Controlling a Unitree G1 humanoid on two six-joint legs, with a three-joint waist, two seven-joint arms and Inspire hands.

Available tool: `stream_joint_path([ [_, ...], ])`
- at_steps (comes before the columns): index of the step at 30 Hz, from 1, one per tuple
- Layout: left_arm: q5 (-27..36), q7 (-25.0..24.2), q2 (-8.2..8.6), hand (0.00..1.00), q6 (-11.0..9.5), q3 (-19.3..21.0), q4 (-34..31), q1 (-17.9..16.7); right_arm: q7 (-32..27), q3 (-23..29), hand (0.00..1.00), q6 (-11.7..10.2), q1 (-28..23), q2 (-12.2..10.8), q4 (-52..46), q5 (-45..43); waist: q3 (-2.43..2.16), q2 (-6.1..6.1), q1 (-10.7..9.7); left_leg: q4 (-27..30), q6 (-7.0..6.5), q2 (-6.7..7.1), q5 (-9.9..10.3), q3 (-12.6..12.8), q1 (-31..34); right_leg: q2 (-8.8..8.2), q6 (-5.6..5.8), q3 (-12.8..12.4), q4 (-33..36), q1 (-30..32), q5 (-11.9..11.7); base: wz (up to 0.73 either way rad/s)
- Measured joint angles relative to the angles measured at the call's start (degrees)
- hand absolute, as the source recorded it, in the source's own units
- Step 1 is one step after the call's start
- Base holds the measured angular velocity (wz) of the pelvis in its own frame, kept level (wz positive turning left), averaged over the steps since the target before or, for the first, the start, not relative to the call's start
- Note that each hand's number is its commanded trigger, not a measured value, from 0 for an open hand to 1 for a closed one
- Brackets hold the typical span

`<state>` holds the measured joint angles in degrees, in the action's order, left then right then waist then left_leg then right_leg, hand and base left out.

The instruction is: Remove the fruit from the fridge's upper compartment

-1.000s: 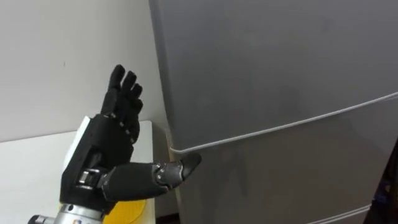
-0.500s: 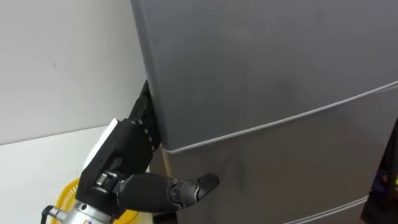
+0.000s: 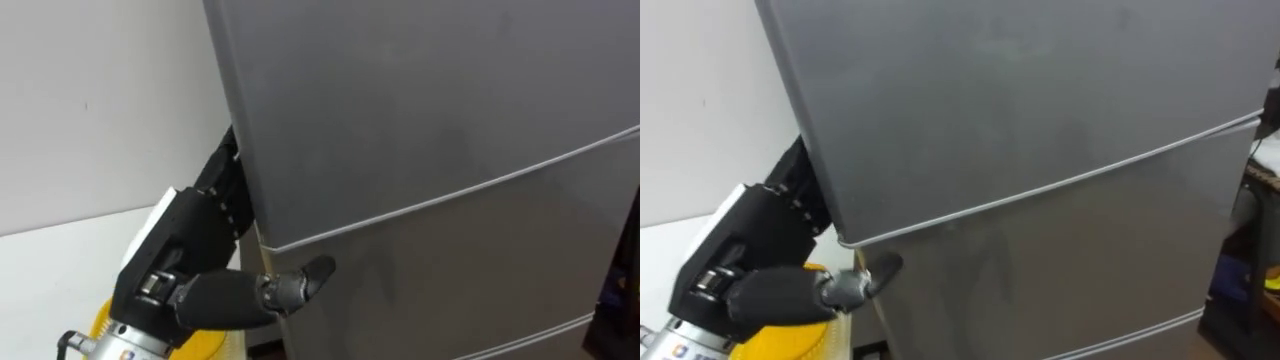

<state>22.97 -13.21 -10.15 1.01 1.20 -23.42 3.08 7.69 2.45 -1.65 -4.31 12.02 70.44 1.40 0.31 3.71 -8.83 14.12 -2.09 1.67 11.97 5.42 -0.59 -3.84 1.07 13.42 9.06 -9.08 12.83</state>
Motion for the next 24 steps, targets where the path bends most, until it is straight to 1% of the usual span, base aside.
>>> stream_joint_path([
  [1,0.4,-0.12,0.0,0.62,-0.13,-0.08,-0.02,0.0,0.0,0.0,0.0,-0.01,-0.02,0.0,0.01,0.0,0.0,-0.01,0.05,-0.12,-0.01,0.02,0.0,0.0,-0.02,-0.01,0.0,-0.02,-0.03,0.0,0.0,0.0],
  [2,1.19,-0.15,0.03,0.56,-0.23,-0.19,-0.06,-0.01,0.0,0.0,0.0,-0.01,-0.03,0.0,0.02,0.0,0.02,-0.04,0.14,-0.15,-0.01,0.02,-0.01,-0.01,-0.04,-0.02,0.0,-0.02,-0.04,0.0,0.0,0.0],
  [3,1.52,0.15,0.04,0.39,-0.22,-0.41,-0.07,0.0,0.0,0.0,0.0,0.0,-0.03,0.0,0.08,0.0,0.05,-0.08,0.43,-0.17,-0.01,0.03,-0.01,0.0,-0.04,-0.02,0.0,-0.05,-0.04,0.0,0.0,0.0],
  [4,1.52,0.75,0.04,0.18,-0.13,-0.29,-0.05,0.11,0.0,-0.01,0.0,-0.01,0.12,0.0,0.03,-0.01,0.07,-0.07,0.38,-0.19,-0.01,0.03,-0.01,0.01,-0.04,0.0,0.0,-0.18,-0.1,0.02,0.0,0.0],
  [5,1.55,0.79,0.03,0.0,-0.15,-0.29,-0.05,0.12,0.0,-0.02,0.0,-0.02,0.11,0.0,0.03,-0.01,0.09,-0.07,0.29,-0.2,-0.01,0.03,-0.02,0.01,-0.03,0.01,0.0,-0.22,-0.15,0.01,0.0,0.0],
  [10,4.29,-0.51,0.01,0.0,-0.19,-0.35,-0.05,0.12,-0.01,0.01,0.0,0.13,-0.14,0.22,0.06,-0.02,0.28,-0.36,0.28,-0.29,0.0,0.09,-0.02,0.02,-0.15,0.02,0.0,-0.85,-0.18,-0.02,0.0,0.0],
  [13,4.3,-2.12,-0.06,0.0,0.04,-1.7,-0.03,0.12,-0.03,0.01,0.0,0.37,-0.13,0.22,0.04,-0.02,0.33,-0.42,0.0,-0.29,0.0,0.09,-0.03,0.05,-0.17,0.01,0.01,-0.95,-0.19,0.0,0.0,0.0],
  [15,4.31,-2.13,-0.14,0.0,0.08,-1.46,0.04,0.11,-0.05,0.01,0.0,0.47,-0.24,0.24,0.06,-0.02,0.36,-0.47,0.02,-0.29,0.0,0.08,-0.03,0.08,-0.16,0.05,0.01,-1.04,-0.19,0.02,0.0,0.0],
  [17,4.28,-2.39,-0.33,0.0,0.16,-2.08,0.03,0.12,-0.07,0.02,0.0,0.55,-0.16,0.41,0.09,-0.12,0.35,-0.43,-0.1,-0.26,0.01,0.05,-0.03,0.09,-0.15,0.06,0.01,-1.17,-0.21,0.09,0.0,0.0],
  [19,4.19,-3.37,-0.82,0.0,0.45,-4.08,0.03,0.12,-0.13,0.07,0.0,0.54,-0.12,0.65,0.09,-1.89,0.37,-0.36,-0.55,-0.24,0.0,0.05,-0.03,0.08,0.0,0.08,0.01,-1.26,-0.2,0.08,0.0,0.0],
  [21,4.14,-3.71,-0.98,0.0,0.57,-4.45,0.04,0.13,-0.34,0.02,0.0,0.63,-0.02,0.77,0.16,-3.17,0.37,-0.35,-0.64,-0.2,0.0,0.03,-0.03,0.08,0.0,0.13,0.01,-1.38,-0.19,0.07,0.0,0.0],
  [22,4.16,-3.8,-1.81,0.0,0.57,-4.6,0.04,0.17,-0.6,-0.07,0.0,0.67,-0.05,0.98,0.58,-4.11,0.36,-0.34,-0.6,-0.19,0.01,0.02,-0.03,0.08,-0.01,0.15,0.0,-1.39,-0.18,0.07,0.0,0.0],
  [23,4.18,-3.84,-2.28,0.0,0.57,-4.8,0.05,0.18,-0.67,-0.14,0.0,0.91,-0.03,1.1,0.8,-4.75,0.36,-0.3,-0.61,-0.19,0.01,0.0,-0.03,0.09,-0.02,0.14,0.0,-1.43,-0.18,0.08,0.0,0.0],
  [24,4.21,-3.96,-2.67,0.0,0.57,-4.91,0.05,0.19,-0.79,-0.38,0.0,1.58,-0.1,1.34,1.04,-6.59,0.37,-0.23,-0.58,-0.18,0.0,-0.01,-0.03,0.09,-0.06,0.12,0.0,-1.61,-0.17,0.07,0.0,0.0],
])
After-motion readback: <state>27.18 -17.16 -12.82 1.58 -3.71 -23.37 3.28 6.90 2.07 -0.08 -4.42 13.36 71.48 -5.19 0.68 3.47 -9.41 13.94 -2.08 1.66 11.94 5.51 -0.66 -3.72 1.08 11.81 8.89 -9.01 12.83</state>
